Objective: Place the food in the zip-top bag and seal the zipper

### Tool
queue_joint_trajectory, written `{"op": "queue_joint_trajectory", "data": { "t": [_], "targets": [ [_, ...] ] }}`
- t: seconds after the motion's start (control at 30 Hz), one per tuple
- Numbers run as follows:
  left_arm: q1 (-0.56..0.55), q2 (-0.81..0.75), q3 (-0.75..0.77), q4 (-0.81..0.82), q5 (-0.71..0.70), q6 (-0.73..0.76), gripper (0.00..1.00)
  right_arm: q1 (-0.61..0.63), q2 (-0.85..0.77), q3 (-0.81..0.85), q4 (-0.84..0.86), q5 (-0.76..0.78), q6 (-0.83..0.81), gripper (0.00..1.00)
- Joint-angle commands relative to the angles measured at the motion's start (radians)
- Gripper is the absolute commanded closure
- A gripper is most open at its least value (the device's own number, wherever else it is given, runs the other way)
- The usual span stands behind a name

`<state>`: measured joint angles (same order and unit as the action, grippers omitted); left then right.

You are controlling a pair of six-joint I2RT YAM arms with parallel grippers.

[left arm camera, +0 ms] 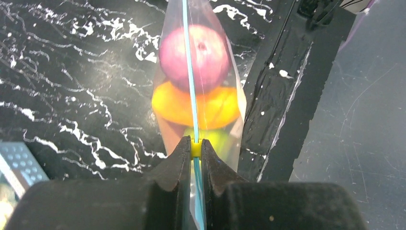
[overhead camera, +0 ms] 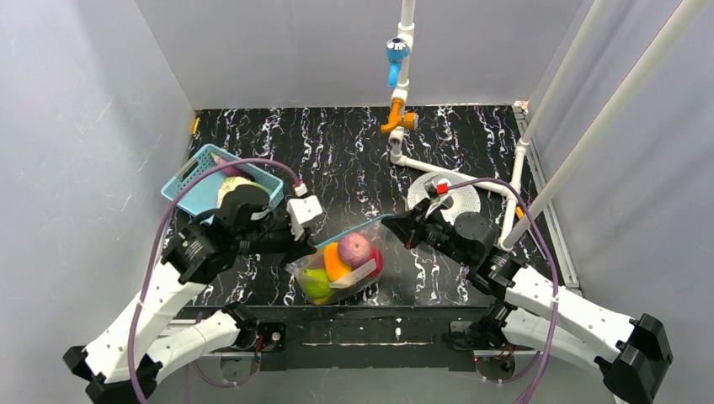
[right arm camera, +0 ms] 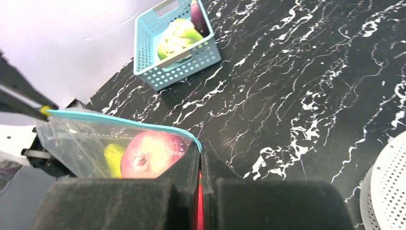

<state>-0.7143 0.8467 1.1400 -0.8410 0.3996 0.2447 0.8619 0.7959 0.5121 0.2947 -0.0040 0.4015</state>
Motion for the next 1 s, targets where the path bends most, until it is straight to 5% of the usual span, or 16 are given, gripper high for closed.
{"op": "queue_joint_trajectory", "data": {
  "t": [0.0,0.57,0.6,0.67,0.7,0.83,0.97],
  "targets": [
    [0.010,-0.107,-0.031,-0.148,-0.077,-0.031,1.00,-0.031,-0.003,0.055,-0.038,0.218,0.018,0.99],
    [0.009,-0.255,-0.050,-0.182,-0.118,-0.115,1.00,-0.035,0.014,0.066,-0.062,0.203,-0.022,0.99],
    [0.010,-0.250,-0.048,-0.178,-0.117,-0.126,0.95,-0.035,0.021,0.076,-0.063,0.172,-0.033,0.99],
    [0.010,-0.232,-0.042,-0.142,-0.093,-0.194,0.56,-0.034,0.063,0.107,-0.077,0.124,-0.030,0.99],
    [0.010,-0.234,-0.039,-0.099,-0.146,-0.252,0.47,-0.034,0.163,0.180,-0.136,0.106,-0.026,0.99],
    [0.010,-0.390,-0.099,-0.025,-0.537,-0.427,0.22,-0.034,0.394,0.441,-0.373,0.202,-0.003,0.99],
    [0.009,-0.545,-0.053,-0.078,-0.516,-0.608,0.12,-0.034,0.611,0.657,-0.560,0.325,0.050,0.99]
  ]
}}
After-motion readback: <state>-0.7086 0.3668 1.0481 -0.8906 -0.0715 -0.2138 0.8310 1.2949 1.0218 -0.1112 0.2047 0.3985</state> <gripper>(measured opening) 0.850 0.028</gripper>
